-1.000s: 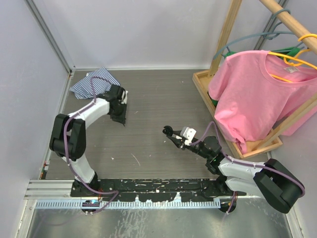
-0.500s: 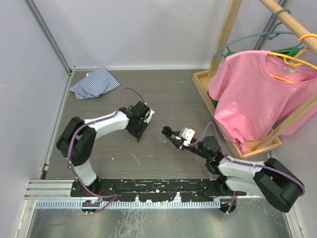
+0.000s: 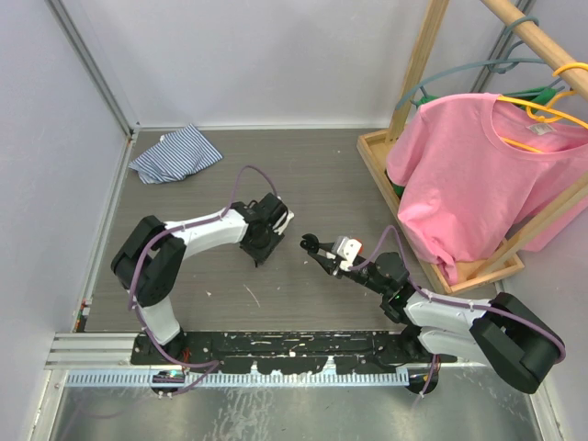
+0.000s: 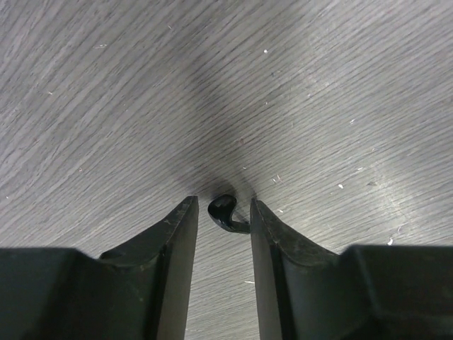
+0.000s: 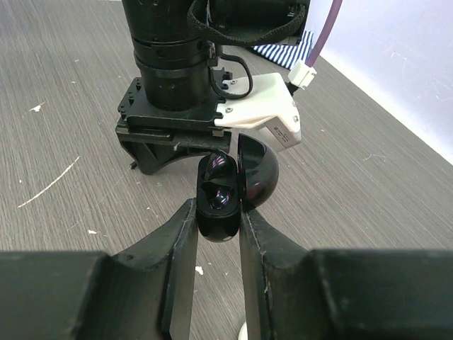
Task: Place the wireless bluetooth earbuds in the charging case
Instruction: Move the earbud to the center of the board.
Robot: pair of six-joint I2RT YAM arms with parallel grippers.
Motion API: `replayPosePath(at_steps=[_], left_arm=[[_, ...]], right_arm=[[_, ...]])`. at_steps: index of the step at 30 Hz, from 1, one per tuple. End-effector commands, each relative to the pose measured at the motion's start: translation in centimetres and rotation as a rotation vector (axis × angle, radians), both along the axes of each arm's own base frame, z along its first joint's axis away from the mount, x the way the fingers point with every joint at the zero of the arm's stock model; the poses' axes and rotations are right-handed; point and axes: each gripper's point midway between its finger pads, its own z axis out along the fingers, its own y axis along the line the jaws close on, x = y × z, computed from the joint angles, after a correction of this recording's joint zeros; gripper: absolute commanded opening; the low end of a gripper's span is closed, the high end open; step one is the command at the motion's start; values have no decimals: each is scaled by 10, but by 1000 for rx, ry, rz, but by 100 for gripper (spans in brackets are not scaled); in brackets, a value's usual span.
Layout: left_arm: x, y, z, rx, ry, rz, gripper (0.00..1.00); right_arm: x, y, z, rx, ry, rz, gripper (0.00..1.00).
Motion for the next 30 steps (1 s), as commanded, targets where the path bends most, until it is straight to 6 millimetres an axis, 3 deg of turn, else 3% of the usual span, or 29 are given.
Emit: replayPosePath(at_steps=[1,5,15,24,30], left_arm=[[8,-10,23,-65,-49,81,41],[5,-12,31,-102,-48,176,46],[9,-3,35,-127,-90,559,46],[9,-4,24,-131,-79,634,46],[10,-5,16,-112,-67,628,40]], right_arm=[[7,4,26,48,-66,-12,2],[6,4,27,49,-66,-12,2],[7,4,26,46,-66,-17,2],[8,3,25,43,-64,-21,2],[8,4,26,44,-63,-19,2]])
